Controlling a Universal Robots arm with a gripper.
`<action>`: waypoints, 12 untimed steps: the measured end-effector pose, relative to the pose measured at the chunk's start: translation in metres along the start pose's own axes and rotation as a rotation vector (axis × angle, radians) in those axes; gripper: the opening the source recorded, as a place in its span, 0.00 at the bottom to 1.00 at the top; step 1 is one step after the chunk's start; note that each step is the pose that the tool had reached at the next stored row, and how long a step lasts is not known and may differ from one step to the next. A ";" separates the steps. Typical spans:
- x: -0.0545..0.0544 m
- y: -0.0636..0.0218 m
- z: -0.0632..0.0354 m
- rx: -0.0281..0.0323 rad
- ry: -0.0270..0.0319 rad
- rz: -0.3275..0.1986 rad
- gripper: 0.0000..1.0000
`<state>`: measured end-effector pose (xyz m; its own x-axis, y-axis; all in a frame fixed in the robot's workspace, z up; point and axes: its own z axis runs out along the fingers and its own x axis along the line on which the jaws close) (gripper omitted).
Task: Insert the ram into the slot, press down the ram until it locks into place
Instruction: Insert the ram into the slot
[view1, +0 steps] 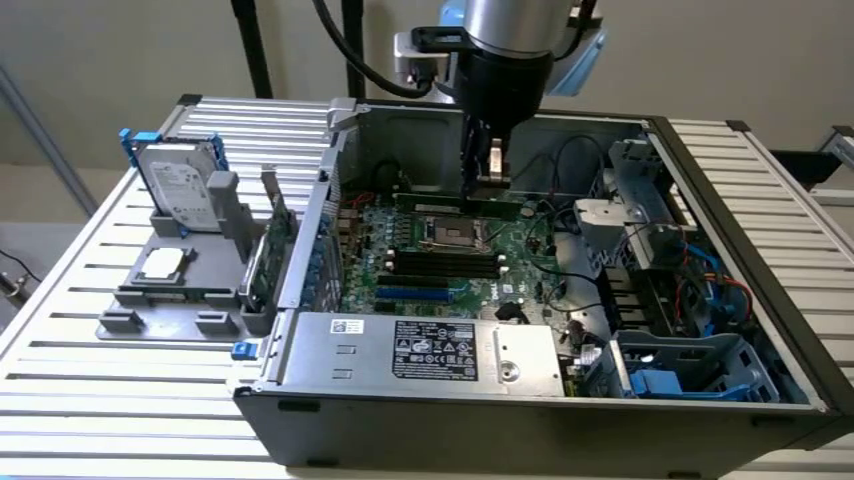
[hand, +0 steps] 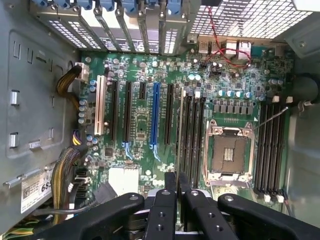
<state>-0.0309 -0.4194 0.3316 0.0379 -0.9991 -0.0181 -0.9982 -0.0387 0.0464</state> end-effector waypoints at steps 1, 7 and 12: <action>0.001 0.0003 0.0018 -0.0010 -0.0003 -0.003 0.14; 0.003 0.0017 0.0127 -0.0028 0.0003 -0.053 0.14; 0.002 0.0034 0.0219 -0.0028 0.0017 -0.082 0.14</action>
<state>-0.0353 -0.4216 0.3099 0.1199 -0.9926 -0.0202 -0.9915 -0.1208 0.0477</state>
